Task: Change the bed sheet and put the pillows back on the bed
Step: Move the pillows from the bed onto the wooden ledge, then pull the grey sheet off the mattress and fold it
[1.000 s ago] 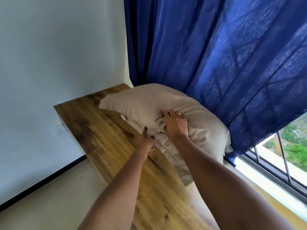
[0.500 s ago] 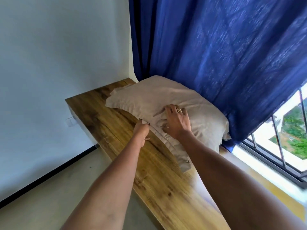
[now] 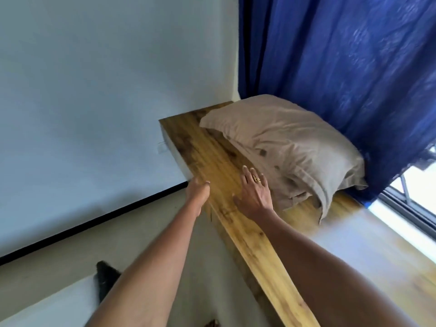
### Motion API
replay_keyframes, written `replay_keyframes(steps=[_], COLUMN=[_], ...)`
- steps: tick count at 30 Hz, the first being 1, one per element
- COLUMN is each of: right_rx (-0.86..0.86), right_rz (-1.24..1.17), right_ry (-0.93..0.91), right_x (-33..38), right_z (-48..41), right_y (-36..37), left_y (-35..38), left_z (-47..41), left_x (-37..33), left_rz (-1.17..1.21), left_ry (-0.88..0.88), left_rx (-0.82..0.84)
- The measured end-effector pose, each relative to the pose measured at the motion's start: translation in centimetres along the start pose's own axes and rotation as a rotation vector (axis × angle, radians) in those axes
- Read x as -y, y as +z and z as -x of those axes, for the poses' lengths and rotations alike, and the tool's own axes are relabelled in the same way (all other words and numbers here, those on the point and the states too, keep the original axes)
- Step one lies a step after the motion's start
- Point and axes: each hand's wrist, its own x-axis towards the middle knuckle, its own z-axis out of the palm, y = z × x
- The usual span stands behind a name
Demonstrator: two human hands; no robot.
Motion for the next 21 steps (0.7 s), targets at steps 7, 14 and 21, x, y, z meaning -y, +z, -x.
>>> replay_keyframes(steps=[7,14,21], right_rx=[0.208,0.373,0.482], right_rz=[-0.066,-0.133,-0.141], right_ry=[-0.223,-0.635,-1.005], right_x=[7.8,20.6,35.2], right_z=[9.8,20.1,32.9], right_y=[6.6,7.1,6.2], left_y=[-8.8,-17.4,-24.1], left_z=[14.6,29.9,46.7], left_x=[14.5,26.8,36.2], left_rz=[-0.102,-0.074,-0.053], left_ry=[-0.241,-0.475,-0.675], left_rx=[-0.231,-0.392,-0.59])
